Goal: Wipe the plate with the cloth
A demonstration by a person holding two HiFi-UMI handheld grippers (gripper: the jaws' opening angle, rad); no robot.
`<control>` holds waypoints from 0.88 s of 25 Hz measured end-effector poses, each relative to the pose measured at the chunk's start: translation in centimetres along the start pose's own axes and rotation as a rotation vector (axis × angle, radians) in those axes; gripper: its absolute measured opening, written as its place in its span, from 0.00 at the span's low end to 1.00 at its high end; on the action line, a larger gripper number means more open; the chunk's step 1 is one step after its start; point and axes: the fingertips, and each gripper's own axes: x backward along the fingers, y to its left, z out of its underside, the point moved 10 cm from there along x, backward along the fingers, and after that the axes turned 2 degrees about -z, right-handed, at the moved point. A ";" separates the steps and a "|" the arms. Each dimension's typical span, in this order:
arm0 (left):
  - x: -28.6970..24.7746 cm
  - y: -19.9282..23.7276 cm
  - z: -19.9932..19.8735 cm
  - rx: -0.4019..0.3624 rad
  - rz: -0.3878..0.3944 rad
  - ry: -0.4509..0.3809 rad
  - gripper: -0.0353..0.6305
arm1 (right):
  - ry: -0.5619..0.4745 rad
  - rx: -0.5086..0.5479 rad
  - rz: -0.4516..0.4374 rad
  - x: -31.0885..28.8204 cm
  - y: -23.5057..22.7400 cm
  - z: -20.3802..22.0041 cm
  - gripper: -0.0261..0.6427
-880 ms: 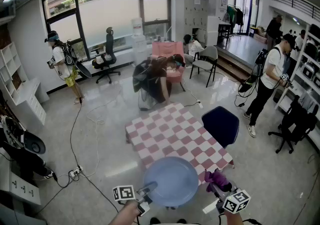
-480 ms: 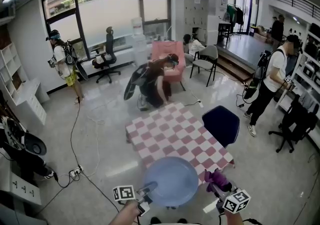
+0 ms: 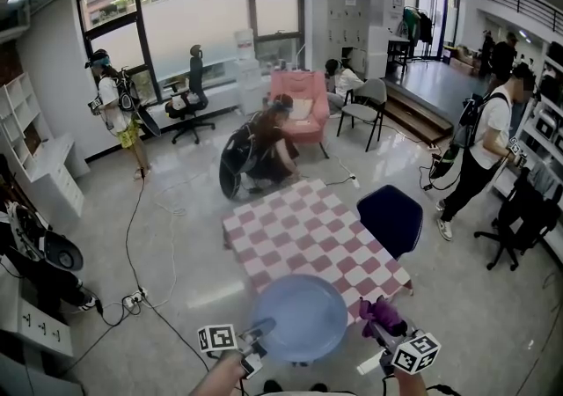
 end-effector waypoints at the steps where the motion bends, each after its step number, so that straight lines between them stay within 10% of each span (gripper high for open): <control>1: -0.2 0.0 0.2 0.003 -0.003 -0.005 0.11 | 0.002 -0.003 -0.004 0.1 -0.2 0.1 0.27; 22: -6.1 -1.7 4.7 0.036 -0.045 -0.121 0.11 | 0.074 -0.024 -0.111 1.7 -8.6 -0.3 0.27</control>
